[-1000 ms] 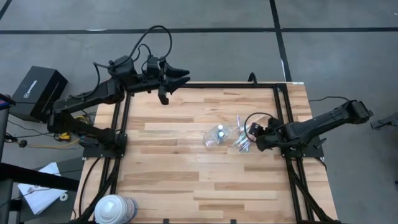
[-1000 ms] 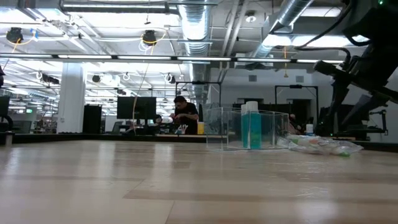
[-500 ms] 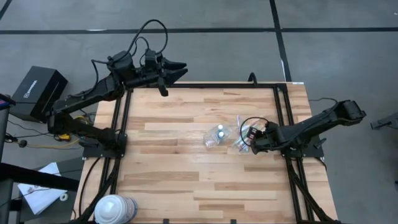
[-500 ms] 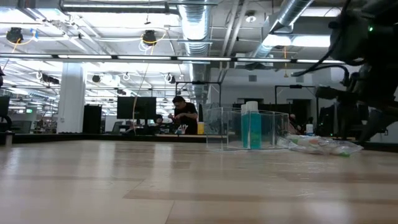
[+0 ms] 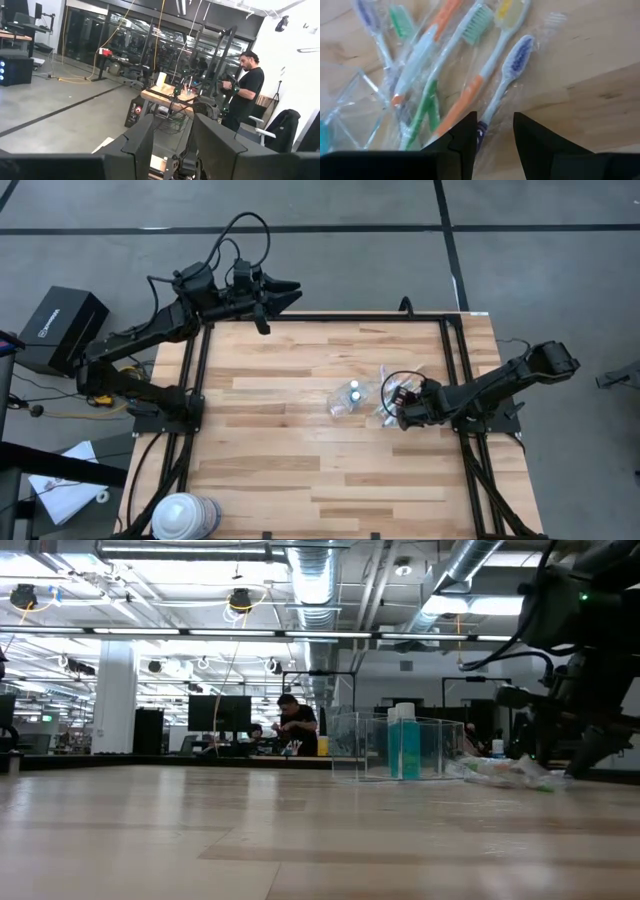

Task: Pick & Place toothbrushing station
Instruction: Put the purple toothbrush into the transparent organizer

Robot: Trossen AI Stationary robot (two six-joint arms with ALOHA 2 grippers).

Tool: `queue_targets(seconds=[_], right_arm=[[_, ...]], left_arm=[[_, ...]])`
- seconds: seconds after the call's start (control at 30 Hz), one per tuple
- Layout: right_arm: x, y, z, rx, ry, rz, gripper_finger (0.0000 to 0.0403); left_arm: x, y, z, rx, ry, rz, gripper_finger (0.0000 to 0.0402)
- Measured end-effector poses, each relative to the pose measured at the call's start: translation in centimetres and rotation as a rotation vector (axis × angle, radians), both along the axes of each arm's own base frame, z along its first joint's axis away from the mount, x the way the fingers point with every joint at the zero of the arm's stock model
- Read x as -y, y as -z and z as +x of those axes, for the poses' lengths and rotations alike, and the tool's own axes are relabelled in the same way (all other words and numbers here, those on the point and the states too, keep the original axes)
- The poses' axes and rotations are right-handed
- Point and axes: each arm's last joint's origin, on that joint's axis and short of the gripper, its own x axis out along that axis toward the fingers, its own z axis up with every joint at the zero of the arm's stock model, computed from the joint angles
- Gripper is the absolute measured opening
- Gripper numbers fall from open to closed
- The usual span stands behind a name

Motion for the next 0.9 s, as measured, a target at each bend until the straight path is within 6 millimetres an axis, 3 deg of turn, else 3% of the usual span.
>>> queue_targets(seconds=[0.23, 0.5, 0.9], right_arm=[[0.06, 0.02, 0.13, 0.009, -0.007, -0.031, 0.0108], [0.08, -0.06, 0.39, 0.034, -0.022, -0.062, 0.0009], [0.12, -0.91, 0.46, 0.099, -0.048, -0.101, 0.0000]], left_arm=[[0.00, 0.02, 0.00, -0.002, 0.000, -0.002, 0.0136], [0.05, 0.04, 0.01, -0.006, 0.017, -0.001, 0.0136], [0.04, 0.36, 0.05, -0.034, 0.019, -0.020, 0.0136]])
